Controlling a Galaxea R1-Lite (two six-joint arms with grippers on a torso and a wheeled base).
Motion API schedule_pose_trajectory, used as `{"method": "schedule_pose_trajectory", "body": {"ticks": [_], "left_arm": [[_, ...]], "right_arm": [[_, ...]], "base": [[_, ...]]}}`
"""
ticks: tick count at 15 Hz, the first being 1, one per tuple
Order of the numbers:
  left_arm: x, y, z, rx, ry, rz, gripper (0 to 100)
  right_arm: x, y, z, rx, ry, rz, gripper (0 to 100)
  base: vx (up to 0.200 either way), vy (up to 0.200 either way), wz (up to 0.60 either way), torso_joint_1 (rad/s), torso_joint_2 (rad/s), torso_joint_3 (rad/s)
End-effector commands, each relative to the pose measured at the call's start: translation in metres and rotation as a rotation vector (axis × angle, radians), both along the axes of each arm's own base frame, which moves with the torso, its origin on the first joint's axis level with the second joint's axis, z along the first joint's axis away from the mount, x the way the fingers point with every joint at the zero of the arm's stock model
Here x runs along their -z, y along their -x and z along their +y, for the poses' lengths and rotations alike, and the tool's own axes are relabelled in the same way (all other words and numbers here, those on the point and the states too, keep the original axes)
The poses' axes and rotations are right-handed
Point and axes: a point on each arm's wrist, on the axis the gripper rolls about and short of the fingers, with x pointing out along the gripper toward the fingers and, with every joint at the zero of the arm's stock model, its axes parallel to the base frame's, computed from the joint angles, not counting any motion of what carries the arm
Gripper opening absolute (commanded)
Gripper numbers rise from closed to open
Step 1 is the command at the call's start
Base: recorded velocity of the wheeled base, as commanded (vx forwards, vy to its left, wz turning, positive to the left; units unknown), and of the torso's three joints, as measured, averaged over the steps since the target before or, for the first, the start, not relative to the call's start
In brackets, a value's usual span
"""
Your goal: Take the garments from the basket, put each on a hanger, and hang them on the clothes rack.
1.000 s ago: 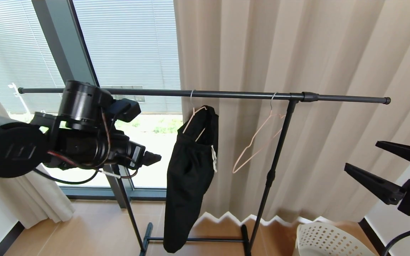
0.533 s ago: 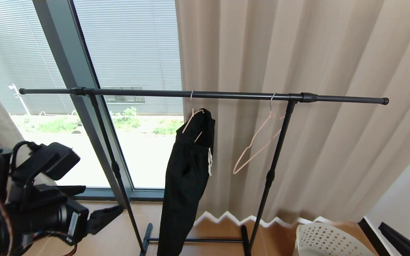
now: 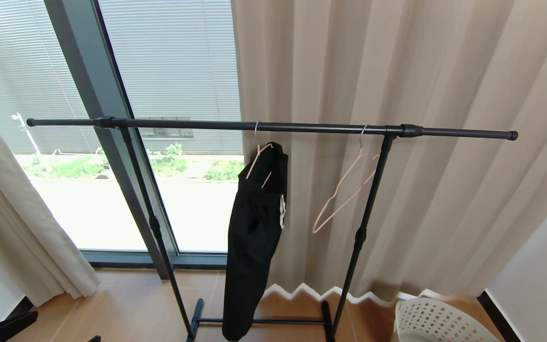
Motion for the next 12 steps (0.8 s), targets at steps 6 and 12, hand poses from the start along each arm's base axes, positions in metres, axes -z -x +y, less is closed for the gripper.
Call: {"method": "schedule_pose_trajectory", "body": {"ticks": [6,12], "left_arm": [[0.041,0.044,0.019,-0.084,0.016,-0.129,100],[0.050,0.058,0.021,-0.095,0.094,-0.143,100]], "right_arm": [[0.003,0.010,-0.001,0.098,-0.011,-0.115,100],[0.004,0.013,-0.001,0.110,-0.012,-0.156,100]], "base": [[0.000,0.000,0.00,0.000,0.00,0.000],[0.000,0.000,0.00,0.000,0.00,0.000]]}}
